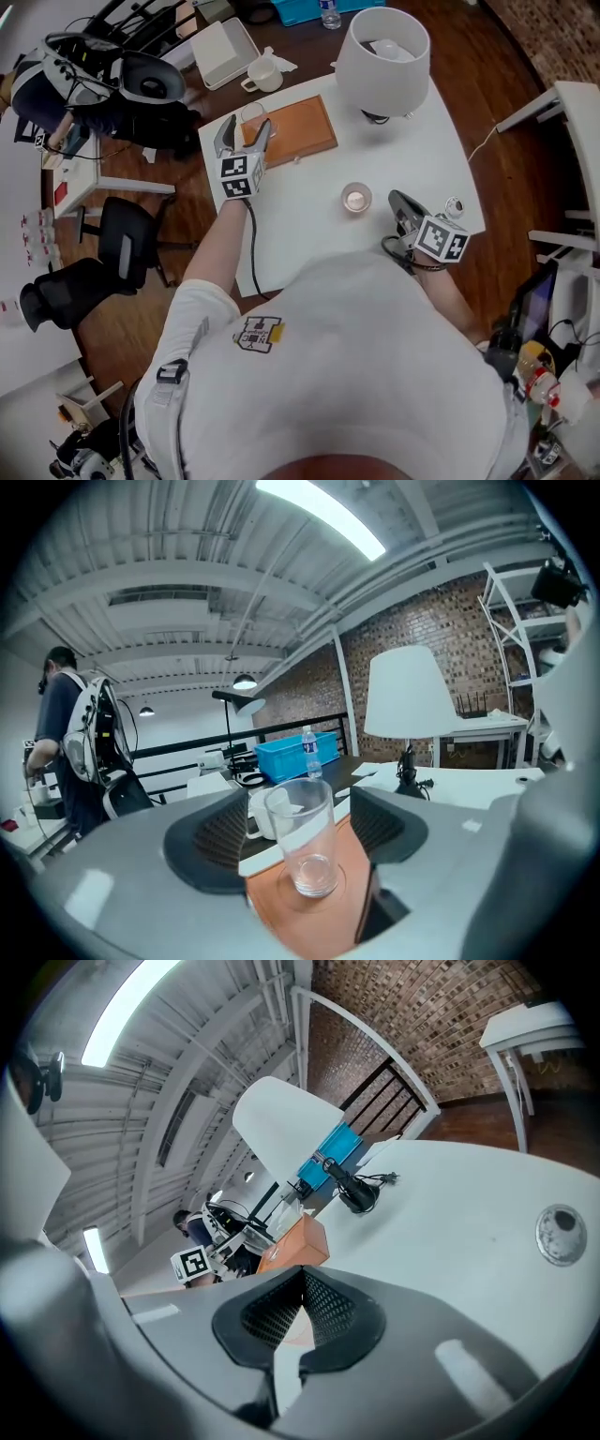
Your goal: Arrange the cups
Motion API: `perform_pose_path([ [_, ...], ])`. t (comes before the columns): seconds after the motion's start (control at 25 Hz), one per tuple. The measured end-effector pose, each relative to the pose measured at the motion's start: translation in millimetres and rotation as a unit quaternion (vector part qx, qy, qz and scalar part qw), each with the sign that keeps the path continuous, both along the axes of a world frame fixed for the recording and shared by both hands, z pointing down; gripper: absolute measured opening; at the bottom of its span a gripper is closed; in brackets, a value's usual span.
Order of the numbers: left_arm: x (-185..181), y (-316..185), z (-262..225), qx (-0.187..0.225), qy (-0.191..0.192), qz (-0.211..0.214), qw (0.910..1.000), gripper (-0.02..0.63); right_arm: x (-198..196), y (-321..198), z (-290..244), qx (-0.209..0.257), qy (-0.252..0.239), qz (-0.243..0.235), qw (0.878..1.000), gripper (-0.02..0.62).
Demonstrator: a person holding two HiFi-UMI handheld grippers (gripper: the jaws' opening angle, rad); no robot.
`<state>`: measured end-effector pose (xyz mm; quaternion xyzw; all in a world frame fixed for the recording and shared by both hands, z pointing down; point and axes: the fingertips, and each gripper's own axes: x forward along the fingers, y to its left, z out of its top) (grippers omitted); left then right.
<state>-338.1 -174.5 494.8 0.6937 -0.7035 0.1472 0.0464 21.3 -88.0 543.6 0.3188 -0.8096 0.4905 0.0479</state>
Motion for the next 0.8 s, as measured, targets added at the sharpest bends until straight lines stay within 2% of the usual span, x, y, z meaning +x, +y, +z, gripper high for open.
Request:
perform_pose_path([
  [0.24,18,30,-56,0.065,0.003,0.008,0.9978,0.331,1,11,-11,0.002,-0.007,-0.023,1.0,0.0],
  [0.48,46,81,-83,0.11,0.059,0.004,0.9922,0.331,-5,29,-13,0.004,0.002,-0.064,0.998,0.0],
  [0.6,69,110,-69,0.098,0.091,0.006,0.991,0.331,-8,34,-13,0.005,0.013,-0.078,0.997,0.0],
  [0.8,111,159,-20,0.043,0.132,0.014,0.9902,0.33,-12,55,-13,0.011,0.028,-0.112,0.993,0.0],
])
